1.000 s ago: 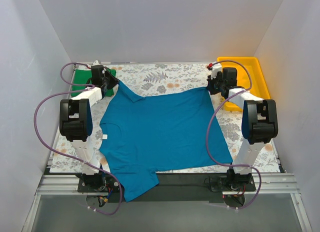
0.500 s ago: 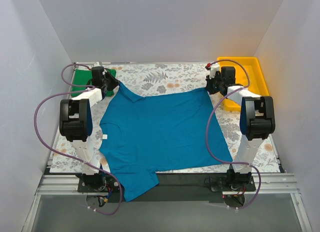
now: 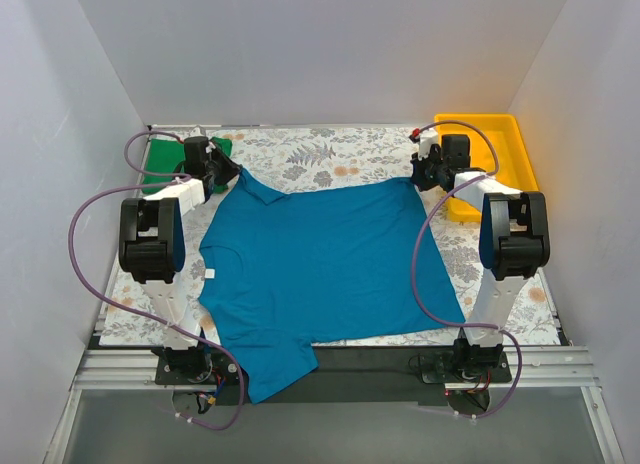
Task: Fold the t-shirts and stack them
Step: Flatten the tshirt out
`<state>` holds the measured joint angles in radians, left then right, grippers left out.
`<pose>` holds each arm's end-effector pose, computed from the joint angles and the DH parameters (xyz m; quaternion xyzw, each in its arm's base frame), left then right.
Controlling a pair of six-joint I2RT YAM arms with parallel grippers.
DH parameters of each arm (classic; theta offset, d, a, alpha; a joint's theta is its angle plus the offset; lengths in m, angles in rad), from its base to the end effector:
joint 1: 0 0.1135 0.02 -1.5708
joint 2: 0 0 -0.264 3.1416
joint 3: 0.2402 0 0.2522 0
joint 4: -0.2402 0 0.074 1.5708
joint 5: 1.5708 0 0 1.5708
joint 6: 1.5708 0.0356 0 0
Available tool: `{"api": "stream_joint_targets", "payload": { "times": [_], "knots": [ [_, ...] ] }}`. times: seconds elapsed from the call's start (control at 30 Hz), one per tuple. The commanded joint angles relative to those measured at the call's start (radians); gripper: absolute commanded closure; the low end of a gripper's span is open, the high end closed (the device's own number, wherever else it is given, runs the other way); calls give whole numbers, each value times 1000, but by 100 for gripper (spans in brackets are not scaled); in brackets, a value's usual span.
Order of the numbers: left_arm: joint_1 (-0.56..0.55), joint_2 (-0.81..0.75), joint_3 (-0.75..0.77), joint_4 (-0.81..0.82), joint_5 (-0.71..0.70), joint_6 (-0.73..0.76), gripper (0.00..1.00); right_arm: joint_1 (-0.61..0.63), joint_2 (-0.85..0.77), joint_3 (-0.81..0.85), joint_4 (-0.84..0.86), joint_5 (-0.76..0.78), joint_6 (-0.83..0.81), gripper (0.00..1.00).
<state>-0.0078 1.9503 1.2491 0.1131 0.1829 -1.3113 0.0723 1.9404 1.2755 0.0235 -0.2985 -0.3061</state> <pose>0.4343 -0.0099 0.1861 -0.4983 0.7242 -0.3515 0.3220 0.4298 0.0416 0.1911 -0.2317 0.8557 0.0803 0.4557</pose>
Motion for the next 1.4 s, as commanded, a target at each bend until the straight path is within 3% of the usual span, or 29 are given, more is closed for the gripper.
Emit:
{"api": "stream_joint_targets", "payload": {
  "times": [0.0, 0.7, 0.77, 0.9, 0.97, 1.0, 1.23, 1.37],
  "knots": [
    [6, -57, -13, 11, 16, 23, 100, -3, -15, 35, -7, -27, -19, 98],
    [40, 151, 168, -30, 41, 40, 100, -5, 155, 208, -74, 45, -2, 97],
    [42, 154, 188, -33, 72, 58, 100, -5, 157, 216, -82, 42, -13, 91],
    [42, 96, 174, -29, 90, 102, 63, -3, 106, 196, -91, 27, -50, 59],
    [43, 32, 148, -18, 72, 115, 58, -5, 83, 182, -91, 15, -73, 53],
    [43, 9, 116, -10, 69, 124, 56, -3, 71, 174, -92, -7, -80, 44],
    [48, -152, -68, -53, 87, 119, 53, -3, 3, 119, -172, -191, -203, 42],
    [48, -151, -105, -70, 150, 92, 54, 12, 32, 162, -318, -320, -292, 43]
  ]
}}
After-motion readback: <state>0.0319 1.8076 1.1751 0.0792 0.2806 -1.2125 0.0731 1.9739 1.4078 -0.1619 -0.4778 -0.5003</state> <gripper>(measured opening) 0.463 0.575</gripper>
